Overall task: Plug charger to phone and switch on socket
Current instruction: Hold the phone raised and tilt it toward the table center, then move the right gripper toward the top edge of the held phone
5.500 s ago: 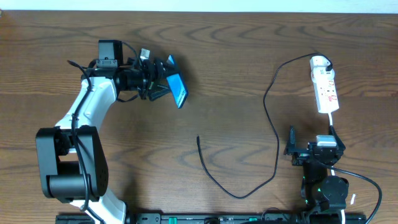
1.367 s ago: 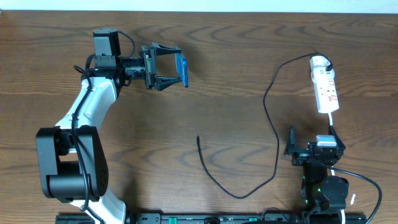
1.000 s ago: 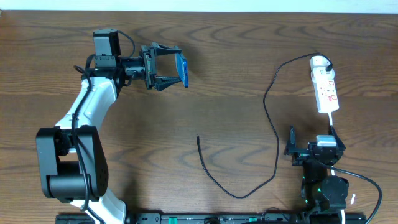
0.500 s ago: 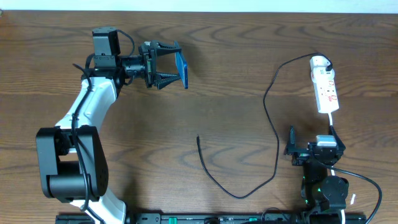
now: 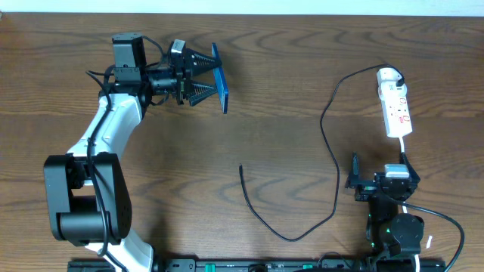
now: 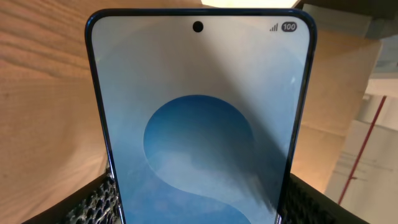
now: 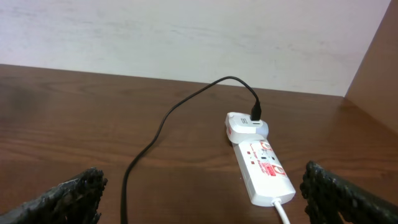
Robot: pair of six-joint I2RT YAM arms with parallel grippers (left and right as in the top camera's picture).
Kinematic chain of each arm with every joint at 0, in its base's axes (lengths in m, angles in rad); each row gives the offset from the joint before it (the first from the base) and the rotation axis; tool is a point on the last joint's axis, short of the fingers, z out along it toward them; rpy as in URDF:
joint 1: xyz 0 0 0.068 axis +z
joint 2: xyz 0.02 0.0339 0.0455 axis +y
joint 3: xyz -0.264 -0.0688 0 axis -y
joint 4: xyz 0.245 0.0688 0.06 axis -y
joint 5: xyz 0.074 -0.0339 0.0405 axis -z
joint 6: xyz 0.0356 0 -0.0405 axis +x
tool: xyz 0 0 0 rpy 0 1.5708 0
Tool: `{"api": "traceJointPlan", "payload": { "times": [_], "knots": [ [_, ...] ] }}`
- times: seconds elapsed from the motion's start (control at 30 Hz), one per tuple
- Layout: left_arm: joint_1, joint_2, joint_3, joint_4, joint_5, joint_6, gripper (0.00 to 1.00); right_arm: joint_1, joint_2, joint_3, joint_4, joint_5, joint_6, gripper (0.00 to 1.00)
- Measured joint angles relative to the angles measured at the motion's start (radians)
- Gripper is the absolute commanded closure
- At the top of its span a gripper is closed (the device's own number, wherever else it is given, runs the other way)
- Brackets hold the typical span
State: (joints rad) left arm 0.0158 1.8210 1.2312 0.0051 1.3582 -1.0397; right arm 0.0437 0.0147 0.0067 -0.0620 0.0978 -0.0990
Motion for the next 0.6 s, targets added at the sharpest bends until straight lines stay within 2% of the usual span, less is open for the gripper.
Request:
{"api": "traceJointPlan", "payload": {
  "times": [0.23,0.43,0.6],
  "knots": [
    [0.000,0.000,0.000,0.000,-0.050,0.092,0.93,0.000,0.000,0.000,0.010,-0.024,0.085,0.01],
    [0.000,0.000,0.000,0.003,-0.111,0.105,0.93,0.000,0.000,0.000,0.119,-0.192,0.126,0.01],
    [0.000,0.000,0.000,0.003,-0.145,0.106,0.93,0.000,0.000,0.027,0.121,-0.270,0.140,0.01]
  ]
}}
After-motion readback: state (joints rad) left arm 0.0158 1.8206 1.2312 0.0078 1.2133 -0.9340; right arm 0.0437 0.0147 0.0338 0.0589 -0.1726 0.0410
